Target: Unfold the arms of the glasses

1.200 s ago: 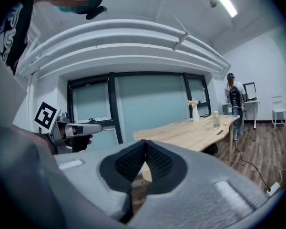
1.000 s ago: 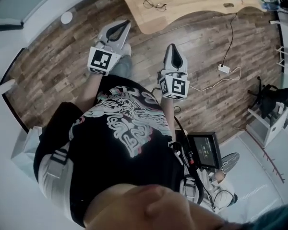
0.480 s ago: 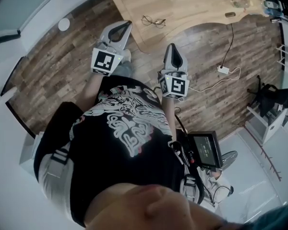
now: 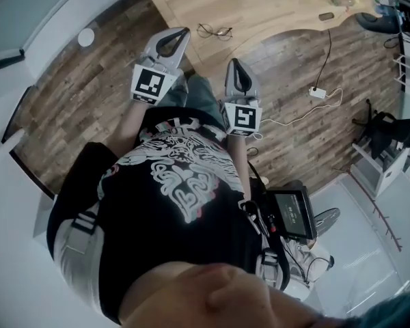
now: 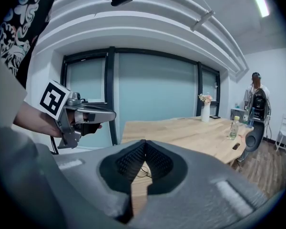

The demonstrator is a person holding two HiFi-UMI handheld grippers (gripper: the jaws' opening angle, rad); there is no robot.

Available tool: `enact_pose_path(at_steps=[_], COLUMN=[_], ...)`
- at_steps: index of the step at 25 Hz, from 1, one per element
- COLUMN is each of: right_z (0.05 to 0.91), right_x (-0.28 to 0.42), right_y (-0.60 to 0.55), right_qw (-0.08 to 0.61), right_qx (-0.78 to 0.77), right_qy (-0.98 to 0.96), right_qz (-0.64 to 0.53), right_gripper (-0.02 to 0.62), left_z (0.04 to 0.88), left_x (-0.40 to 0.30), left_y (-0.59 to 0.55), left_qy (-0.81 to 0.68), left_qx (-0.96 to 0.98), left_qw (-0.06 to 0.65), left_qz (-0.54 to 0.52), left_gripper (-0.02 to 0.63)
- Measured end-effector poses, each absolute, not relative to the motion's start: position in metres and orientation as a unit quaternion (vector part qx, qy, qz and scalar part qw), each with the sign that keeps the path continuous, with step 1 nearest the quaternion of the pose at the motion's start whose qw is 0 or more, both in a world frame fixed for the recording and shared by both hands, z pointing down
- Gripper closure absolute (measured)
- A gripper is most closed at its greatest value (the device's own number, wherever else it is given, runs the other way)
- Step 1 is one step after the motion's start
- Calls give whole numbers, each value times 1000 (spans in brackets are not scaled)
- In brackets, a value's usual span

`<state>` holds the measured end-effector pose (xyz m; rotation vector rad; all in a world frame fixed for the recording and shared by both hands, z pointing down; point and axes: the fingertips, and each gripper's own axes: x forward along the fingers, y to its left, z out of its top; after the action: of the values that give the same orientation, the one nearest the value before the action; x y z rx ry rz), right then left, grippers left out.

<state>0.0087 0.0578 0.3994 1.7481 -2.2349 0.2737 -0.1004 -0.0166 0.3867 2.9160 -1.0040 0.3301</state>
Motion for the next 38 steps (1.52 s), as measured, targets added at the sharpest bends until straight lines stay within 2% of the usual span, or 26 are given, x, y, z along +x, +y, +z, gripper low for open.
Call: enact_pose_path(at_steps=[27,38], right_z=[450,497], right_x=[31,29], right_y=[-14,-33], right_qw=[178,253], right_qx=[558,513], right_qy=[-805,-818], right_qz=[93,59], right_gripper=[595,595], left_z=[443,497], left_x=[-49,-38], left_y=[-55,-68], left_qy=[-310,-307], left_qx=[938,928], left_qw=[27,55], left_qz=[153,201], left_gripper=[617,617])
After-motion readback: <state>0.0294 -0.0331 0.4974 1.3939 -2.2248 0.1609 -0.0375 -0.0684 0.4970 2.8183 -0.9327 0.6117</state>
